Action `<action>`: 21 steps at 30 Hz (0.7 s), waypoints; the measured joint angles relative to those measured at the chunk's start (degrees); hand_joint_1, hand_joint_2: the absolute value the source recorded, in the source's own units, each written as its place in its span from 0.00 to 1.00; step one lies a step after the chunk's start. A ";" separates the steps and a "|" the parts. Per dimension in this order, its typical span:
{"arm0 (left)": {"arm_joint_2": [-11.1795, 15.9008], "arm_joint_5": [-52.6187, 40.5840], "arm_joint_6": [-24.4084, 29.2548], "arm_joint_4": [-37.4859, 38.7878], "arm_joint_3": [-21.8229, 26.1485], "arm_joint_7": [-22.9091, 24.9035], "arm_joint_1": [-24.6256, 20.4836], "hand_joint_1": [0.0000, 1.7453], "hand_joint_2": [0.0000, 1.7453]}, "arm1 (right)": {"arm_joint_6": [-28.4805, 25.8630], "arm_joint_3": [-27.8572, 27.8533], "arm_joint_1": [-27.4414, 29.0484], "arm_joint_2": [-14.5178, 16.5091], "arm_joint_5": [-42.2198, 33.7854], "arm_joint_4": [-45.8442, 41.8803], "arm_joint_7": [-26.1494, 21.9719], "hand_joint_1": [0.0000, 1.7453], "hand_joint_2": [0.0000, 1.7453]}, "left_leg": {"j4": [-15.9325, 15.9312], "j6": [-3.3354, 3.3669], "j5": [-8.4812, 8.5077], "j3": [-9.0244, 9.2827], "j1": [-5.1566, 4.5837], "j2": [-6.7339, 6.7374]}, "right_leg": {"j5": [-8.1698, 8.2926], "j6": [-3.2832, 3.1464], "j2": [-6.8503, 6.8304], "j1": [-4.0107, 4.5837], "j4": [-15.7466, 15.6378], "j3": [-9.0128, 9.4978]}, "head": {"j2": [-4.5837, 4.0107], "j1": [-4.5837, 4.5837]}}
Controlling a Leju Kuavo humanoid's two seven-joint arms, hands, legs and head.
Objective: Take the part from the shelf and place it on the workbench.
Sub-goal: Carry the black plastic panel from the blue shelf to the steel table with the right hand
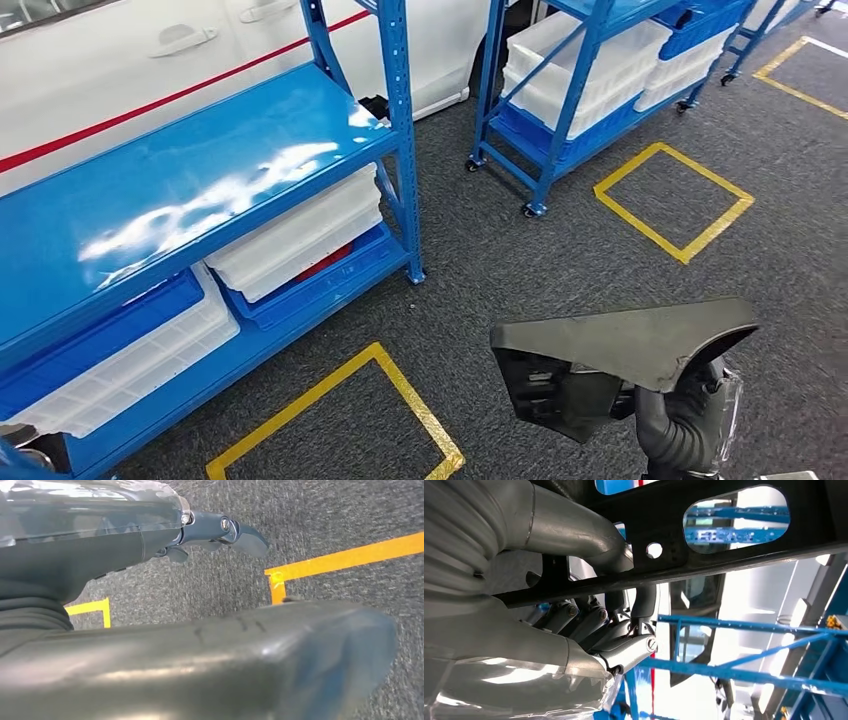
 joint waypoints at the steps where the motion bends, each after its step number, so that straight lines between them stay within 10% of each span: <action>1: 0.05 0.16 0.43 0.01 0.21 0.02 -0.02 0.00 0.00 | 0.14 0.00 0.07 0.14 0.07 0.02 -0.13 1.00 1.00 | -3.93 0.63 1.22 2.17 -0.20 -1.12 | 0.27 0.12 0.67 0.03 -0.01 -0.12 | 0.00 0.02; 3: 0.10 0.54 1.16 0.03 0.52 0.03 -0.07 0.00 0.00 | -0.11 0.03 0.16 0.38 0.46 0.11 -0.40 1.00 1.00 | -8.09 1.28 1.99 4.18 -0.49 -2.68 | 0.89 0.65 1.74 -0.38 -0.12 -0.49 | 0.00 0.02; 6: -0.07 1.12 2.10 0.03 1.15 -0.07 -0.37 0.00 0.00 | -2.59 0.69 0.27 0.52 1.48 0.40 -0.61 1.00 1.00 | -9.86 1.37 3.18 4.41 -0.44 -1.33 | 1.60 1.60 2.47 -0.63 -0.37 -0.92 | 0.00 0.00; 12: -0.33 1.79 3.17 0.03 2.09 -0.52 0.07 0.00 0.00 | -7.75 4.74 -0.09 0.48 3.48 1.56 -0.62 1.00 1.00 | -11.29 1.45 4.92 3.72 0.08 3.40 | -6.68 3.31 -3.23 -1.40 13.90 -6.91 | 0.00 0.04; 15: -0.57 1.96 3.91 0.03 2.58 -0.52 -0.07 0.00 0.00 | -8.82 6.30 -0.03 0.48 4.09 1.92 -0.62 1.00 1.00 | -9.96 0.57 4.39 3.05 0.52 5.51 | -3.33 4.37 -5.07 -2.15 6.87 -2.03 | 0.00 0.04; 18: -0.60 2.03 4.77 0.03 3.02 -0.19 -0.20 0.00 0.00 | -9.42 7.56 0.02 0.52 4.20 2.05 -0.63 1.00 1.00 | -8.36 -0.86 3.42 2.57 0.49 6.91 | -1.85 3.54 -7.14 -1.84 0.08 1.78 | 0.00 0.03; 21: -0.76 2.10 5.92 0.03 3.23 0.33 -0.70 0.00 0.00 | -9.89 8.55 0.36 0.64 4.15 2.10 -0.64 1.00 1.00 | -7.99 -1.89 3.12 2.66 0.78 7.31 | -1.46 1.89 -5.55 -1.49 0.08 1.22 | 0.00 0.02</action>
